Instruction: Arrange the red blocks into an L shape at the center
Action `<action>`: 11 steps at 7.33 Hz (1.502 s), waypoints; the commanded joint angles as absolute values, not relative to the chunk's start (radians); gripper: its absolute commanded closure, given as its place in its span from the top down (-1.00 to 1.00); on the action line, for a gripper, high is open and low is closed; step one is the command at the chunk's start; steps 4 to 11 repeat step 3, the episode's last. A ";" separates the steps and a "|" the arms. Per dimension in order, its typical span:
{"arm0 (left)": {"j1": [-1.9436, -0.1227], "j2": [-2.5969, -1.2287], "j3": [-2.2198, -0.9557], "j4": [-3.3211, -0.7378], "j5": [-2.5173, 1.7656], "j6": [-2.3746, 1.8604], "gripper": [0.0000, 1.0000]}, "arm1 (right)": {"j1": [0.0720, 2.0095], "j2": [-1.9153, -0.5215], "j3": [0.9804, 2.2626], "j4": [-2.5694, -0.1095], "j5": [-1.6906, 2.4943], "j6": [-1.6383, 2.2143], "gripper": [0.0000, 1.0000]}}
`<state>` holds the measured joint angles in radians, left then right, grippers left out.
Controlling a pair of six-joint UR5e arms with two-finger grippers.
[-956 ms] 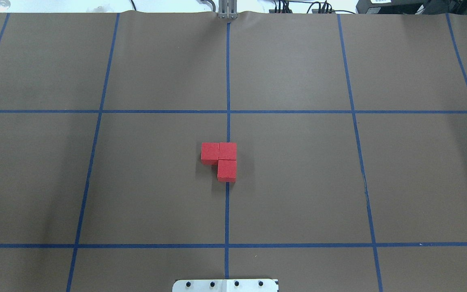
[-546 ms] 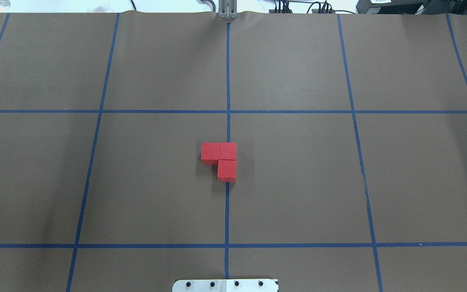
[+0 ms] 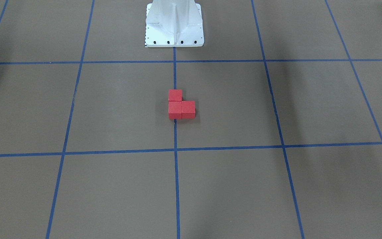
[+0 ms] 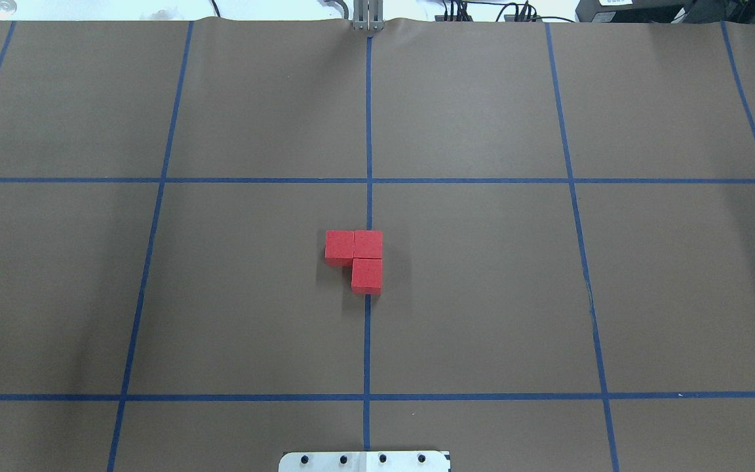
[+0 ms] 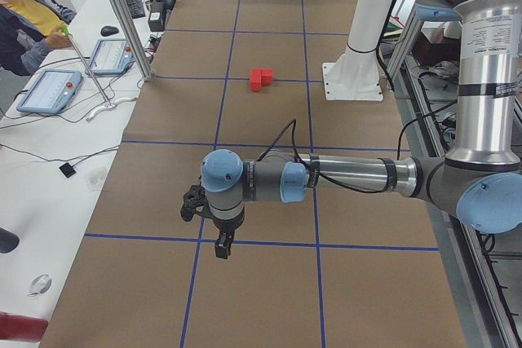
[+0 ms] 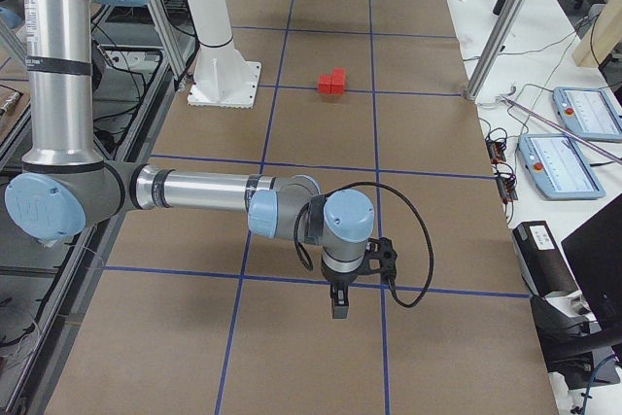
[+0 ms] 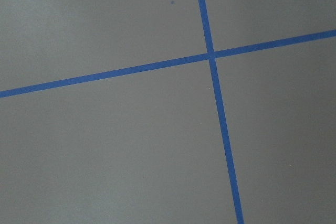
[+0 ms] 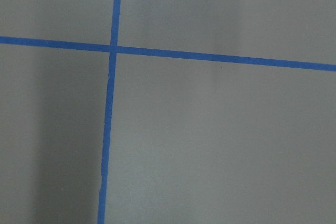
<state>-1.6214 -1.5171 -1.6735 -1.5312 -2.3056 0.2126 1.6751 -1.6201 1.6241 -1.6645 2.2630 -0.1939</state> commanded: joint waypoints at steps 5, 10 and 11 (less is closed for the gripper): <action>-1.621 -1.517 -1.667 -1.562 -2.306 0.210 1.00 | 1.675 -1.638 1.623 -1.663 2.263 -0.198 1.00; -1.621 -1.517 -1.667 -1.562 -2.306 0.210 1.00 | 1.675 -1.638 1.623 -1.663 2.263 -0.198 1.00; -1.621 -1.517 -1.667 -1.562 -2.306 0.210 1.00 | 1.675 -1.638 1.623 -1.663 2.263 -0.198 1.00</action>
